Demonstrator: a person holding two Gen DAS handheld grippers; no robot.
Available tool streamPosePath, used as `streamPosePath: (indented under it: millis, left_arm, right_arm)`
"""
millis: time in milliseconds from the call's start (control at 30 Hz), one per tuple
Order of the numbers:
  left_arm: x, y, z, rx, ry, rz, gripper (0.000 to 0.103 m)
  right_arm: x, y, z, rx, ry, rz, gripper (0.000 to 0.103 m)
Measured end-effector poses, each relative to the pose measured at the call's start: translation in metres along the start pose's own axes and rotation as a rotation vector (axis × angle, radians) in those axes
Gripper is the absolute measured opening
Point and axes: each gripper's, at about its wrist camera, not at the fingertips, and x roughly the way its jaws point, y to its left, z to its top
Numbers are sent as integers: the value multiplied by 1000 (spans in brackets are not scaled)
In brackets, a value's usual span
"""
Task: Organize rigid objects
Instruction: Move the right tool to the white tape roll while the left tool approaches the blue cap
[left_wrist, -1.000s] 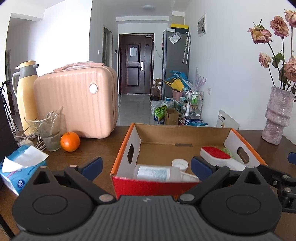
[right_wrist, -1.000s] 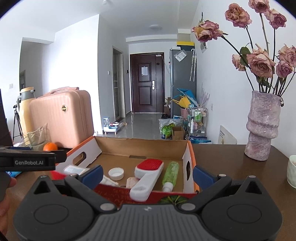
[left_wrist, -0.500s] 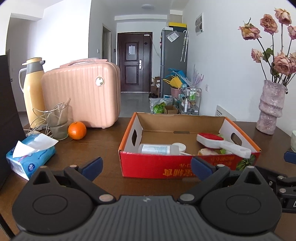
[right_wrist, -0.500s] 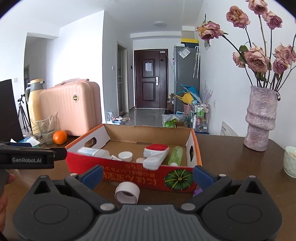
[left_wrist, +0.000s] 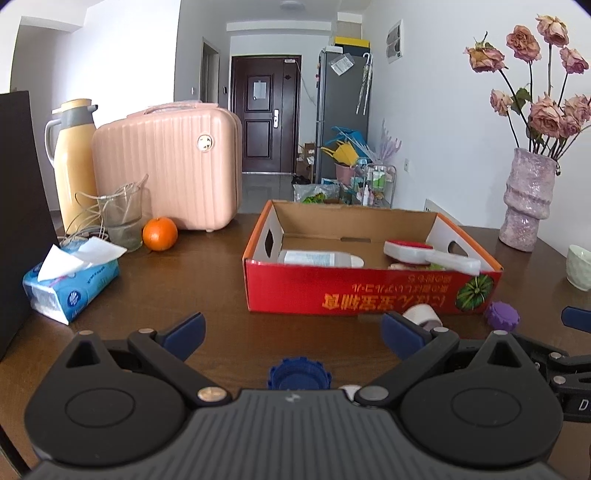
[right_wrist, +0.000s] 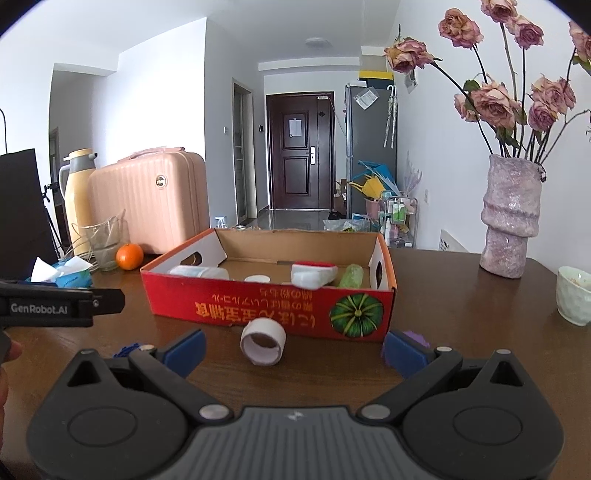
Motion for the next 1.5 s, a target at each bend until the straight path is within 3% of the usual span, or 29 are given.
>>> streamPosePath:
  millis: [367, 867, 1500]
  left_arm:
    - [-1, -1, -16, 14, 56, -12, 103]
    - [10, 14, -12, -29, 89, -6, 103]
    - [26, 57, -5, -68, 82, 64, 103]
  right_arm:
    - [-3, -4, -13, 31, 24, -17, 103]
    - [15, 6, -17, 40, 50, -19, 103]
    - [111, 38, 3, 57, 143, -113, 101]
